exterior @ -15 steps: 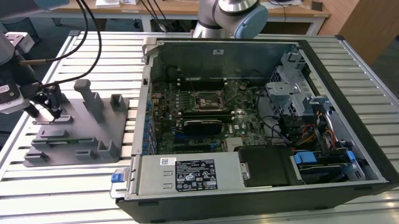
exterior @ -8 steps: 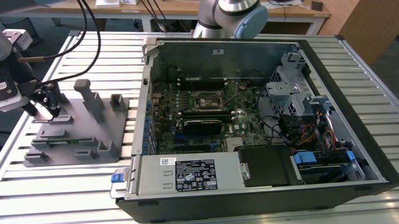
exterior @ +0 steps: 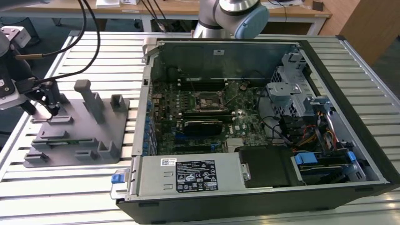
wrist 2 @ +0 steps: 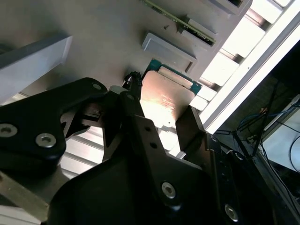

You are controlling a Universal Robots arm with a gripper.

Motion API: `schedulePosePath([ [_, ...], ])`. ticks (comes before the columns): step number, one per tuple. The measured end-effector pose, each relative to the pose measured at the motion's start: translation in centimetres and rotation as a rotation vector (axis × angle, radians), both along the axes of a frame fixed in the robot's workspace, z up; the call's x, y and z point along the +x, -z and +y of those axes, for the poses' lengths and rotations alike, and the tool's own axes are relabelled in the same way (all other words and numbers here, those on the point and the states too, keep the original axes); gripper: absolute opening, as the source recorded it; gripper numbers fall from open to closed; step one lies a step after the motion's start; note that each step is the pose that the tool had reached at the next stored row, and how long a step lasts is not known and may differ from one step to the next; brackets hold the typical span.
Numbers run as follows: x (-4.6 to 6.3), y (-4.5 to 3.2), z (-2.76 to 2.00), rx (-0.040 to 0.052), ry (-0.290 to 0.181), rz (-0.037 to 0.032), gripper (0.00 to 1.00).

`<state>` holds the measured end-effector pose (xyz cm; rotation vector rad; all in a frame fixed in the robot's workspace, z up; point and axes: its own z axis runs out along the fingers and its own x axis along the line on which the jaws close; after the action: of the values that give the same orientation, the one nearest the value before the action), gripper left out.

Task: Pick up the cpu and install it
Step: 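Pick up the cpu and move it towards the insertion slot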

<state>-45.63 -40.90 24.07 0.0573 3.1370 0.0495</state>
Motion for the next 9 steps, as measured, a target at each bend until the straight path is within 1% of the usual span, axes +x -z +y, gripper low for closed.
schedulePosePath([
  [9,0.0,-0.65,0.02,0.0,0.0,0.0001,0.54],
])
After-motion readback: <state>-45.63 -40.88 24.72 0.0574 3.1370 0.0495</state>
